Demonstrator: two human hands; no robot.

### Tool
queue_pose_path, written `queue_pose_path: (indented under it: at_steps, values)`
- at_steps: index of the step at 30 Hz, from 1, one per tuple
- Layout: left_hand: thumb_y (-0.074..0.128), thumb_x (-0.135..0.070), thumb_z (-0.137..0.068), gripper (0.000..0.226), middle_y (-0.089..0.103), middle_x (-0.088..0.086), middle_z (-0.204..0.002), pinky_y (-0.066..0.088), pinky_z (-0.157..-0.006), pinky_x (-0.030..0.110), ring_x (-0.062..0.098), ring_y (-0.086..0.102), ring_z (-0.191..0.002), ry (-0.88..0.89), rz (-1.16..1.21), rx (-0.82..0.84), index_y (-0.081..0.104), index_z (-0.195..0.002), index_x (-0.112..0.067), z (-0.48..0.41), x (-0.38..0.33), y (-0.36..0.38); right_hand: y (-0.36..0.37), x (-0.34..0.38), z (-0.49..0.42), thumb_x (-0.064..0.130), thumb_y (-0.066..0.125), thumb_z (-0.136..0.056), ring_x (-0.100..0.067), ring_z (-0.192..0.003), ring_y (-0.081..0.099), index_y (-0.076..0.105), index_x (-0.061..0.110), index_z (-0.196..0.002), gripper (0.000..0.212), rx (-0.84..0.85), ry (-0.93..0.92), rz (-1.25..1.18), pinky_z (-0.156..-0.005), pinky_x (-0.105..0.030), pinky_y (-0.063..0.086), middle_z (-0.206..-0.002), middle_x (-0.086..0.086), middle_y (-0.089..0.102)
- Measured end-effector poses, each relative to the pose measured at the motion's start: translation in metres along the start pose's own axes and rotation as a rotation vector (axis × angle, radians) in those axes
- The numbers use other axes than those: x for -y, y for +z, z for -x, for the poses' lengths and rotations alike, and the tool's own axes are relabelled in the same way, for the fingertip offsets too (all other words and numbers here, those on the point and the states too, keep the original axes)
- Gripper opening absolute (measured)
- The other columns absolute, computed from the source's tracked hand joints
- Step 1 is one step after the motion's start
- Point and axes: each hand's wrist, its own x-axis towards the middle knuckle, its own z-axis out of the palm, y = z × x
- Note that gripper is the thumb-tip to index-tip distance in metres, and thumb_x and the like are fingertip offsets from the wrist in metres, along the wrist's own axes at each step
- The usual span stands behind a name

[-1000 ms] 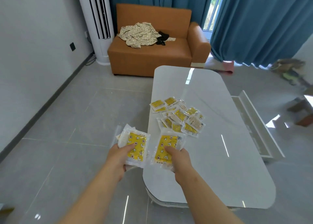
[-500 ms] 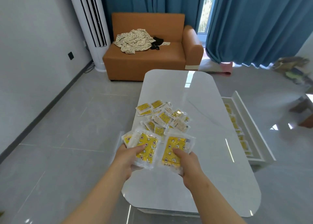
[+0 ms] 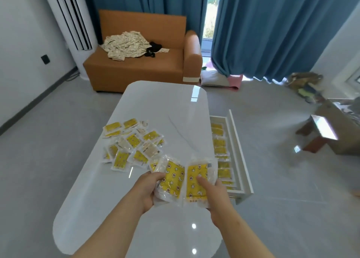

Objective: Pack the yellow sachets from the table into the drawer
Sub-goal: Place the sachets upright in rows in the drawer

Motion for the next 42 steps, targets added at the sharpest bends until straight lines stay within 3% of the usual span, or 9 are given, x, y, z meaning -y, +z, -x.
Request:
queue_pose_path:
  at_steps: [4,8,13,17,20,27,32,39,42]
  values:
    - [0.058,-0.001,-0.087,0.010,0.068,0.009,-0.072,0.054,-0.051,0.031,0.023,0.065,-0.053,0.035,-0.004,-0.051,0.060,-0.092,-0.010,-0.028,0.000,0.050,-0.051,0.025,-0.025,0.022,0.067,-0.084,-0.030,-0.098,0.066,0.063,0.018,-0.109,0.026,-0.089,-0.021,-0.157,-0.096,-0.051,0.048,-0.102,-0.008,0.072]
    - [0.061,-0.003,-0.086,0.010,0.068,0.004,-0.054,0.053,-0.045,0.030,0.019,0.064,-0.042,-0.028,0.011,-0.021,0.060,-0.095,-0.007,-0.053,0.003,0.114,-0.096,0.047,-0.063,0.020,0.065,-0.086,-0.028,-0.094,0.069,0.062,0.018,-0.111,0.026,0.045,0.099,-0.136,-0.092,-0.046,0.051,-0.100,-0.007,0.073]
    - [0.066,0.000,-0.081,0.036,0.072,0.016,-0.095,0.054,-0.079,0.051,0.031,0.069,-0.079,-0.086,-0.028,0.053,0.059,-0.115,-0.007,-0.099,0.008,0.212,-0.168,0.077,-0.134,0.020,0.063,-0.088,-0.029,-0.084,0.071,0.062,0.016,-0.109,0.021,0.089,0.194,-0.114,-0.066,-0.039,0.057,-0.096,-0.011,0.074]
    - [0.057,-0.027,-0.091,0.020,0.073,0.015,-0.080,0.054,-0.073,0.041,0.027,0.069,-0.065,-0.188,0.183,0.030,0.067,-0.092,-0.009,-0.133,0.017,0.291,-0.238,0.114,-0.195,0.017,0.061,-0.089,-0.027,-0.082,0.070,0.063,0.015,-0.098,0.009,0.090,0.180,-0.012,-0.070,-0.040,0.056,-0.088,-0.009,0.074]
    - [0.049,-0.024,-0.093,0.025,0.071,0.014,-0.070,0.051,-0.072,0.039,0.026,0.067,-0.060,-0.212,0.351,-0.046,0.065,-0.081,-0.009,-0.153,0.020,0.330,-0.270,0.134,-0.236,0.016,0.061,-0.090,-0.026,-0.080,0.069,0.062,0.016,-0.094,0.005,0.104,0.199,0.079,-0.067,-0.038,0.055,-0.087,-0.007,0.072]
    - [0.056,-0.010,-0.092,0.015,0.069,0.022,-0.097,0.052,-0.086,0.049,0.033,0.067,-0.085,-0.167,0.361,-0.395,0.063,-0.100,0.001,-0.211,0.023,0.321,-0.259,0.158,-0.322,0.016,0.063,-0.089,-0.027,-0.084,0.071,0.065,0.016,-0.093,0.005,0.239,0.238,0.356,-0.081,-0.046,0.055,-0.087,-0.007,0.074]
    - [0.059,-0.011,-0.088,0.008,0.069,0.014,-0.099,0.051,-0.091,0.050,0.032,0.066,-0.093,-0.175,0.310,-0.584,0.063,-0.095,-0.013,-0.265,0.022,0.315,-0.237,0.165,-0.387,0.017,0.066,-0.087,-0.027,-0.094,0.068,0.063,0.016,-0.101,0.015,0.304,0.273,0.495,-0.092,-0.048,0.051,-0.097,-0.006,0.072]
    - [0.051,0.002,-0.089,0.019,0.065,0.008,-0.089,0.052,-0.074,0.034,0.022,0.063,-0.081,-0.246,0.278,-0.683,0.061,-0.094,-0.013,-0.322,0.042,0.327,-0.214,0.161,-0.480,0.018,0.063,-0.089,-0.020,-0.080,0.067,0.060,0.018,-0.097,0.009,0.446,0.277,0.788,-0.061,-0.029,0.052,-0.089,-0.003,0.069]
    - [0.049,-0.003,-0.088,0.023,0.065,0.009,-0.098,0.051,-0.073,0.031,0.021,0.063,-0.085,-0.376,0.234,-0.778,0.057,-0.109,-0.011,-0.355,0.066,0.337,-0.209,0.145,-0.528,0.021,0.063,-0.089,-0.021,-0.084,0.068,0.061,0.016,-0.105,0.017,0.573,0.273,0.951,-0.065,-0.032,0.054,-0.094,-0.005,0.070]
